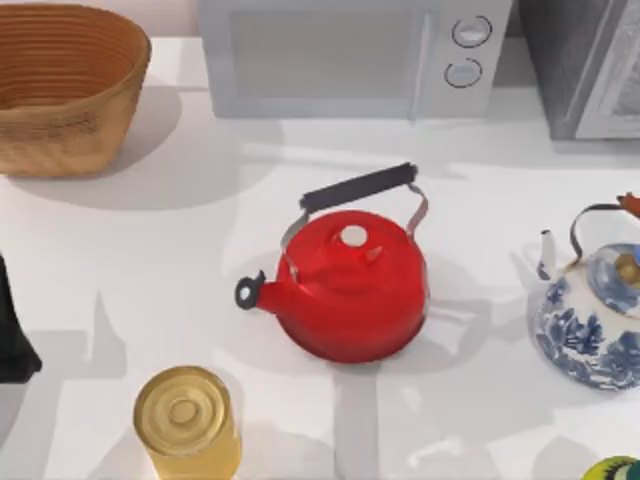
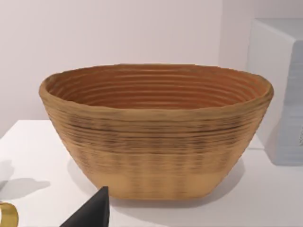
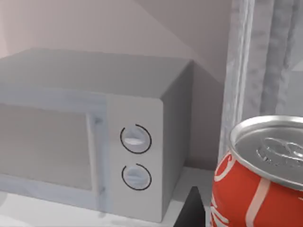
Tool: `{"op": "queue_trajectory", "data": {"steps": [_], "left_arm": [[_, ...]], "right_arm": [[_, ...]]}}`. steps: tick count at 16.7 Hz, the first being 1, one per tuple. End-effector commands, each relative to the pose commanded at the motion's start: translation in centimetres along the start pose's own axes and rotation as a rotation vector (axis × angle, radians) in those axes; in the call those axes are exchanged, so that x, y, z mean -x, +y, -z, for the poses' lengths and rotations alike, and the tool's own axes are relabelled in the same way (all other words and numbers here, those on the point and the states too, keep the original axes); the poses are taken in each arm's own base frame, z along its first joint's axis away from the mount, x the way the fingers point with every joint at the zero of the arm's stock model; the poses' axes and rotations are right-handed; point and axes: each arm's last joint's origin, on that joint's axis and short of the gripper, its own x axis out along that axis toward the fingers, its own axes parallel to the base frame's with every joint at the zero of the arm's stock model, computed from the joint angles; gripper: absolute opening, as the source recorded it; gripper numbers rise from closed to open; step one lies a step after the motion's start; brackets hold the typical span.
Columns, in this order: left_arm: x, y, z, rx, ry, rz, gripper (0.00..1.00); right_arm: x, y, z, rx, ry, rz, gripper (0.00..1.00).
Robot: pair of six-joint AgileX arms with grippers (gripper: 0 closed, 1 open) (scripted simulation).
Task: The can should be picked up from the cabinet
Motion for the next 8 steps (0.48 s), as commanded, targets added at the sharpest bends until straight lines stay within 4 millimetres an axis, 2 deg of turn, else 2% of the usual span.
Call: {"op": "queue_trajectory", "data": {"steps": [8], "left_arm": [[0.0,0.0,0.0,0.0,0.0,0.0,1.0]], "right_arm": [[-5.2,-3.0,0.9,0.004,0.005,-0.124,0.0]]}}
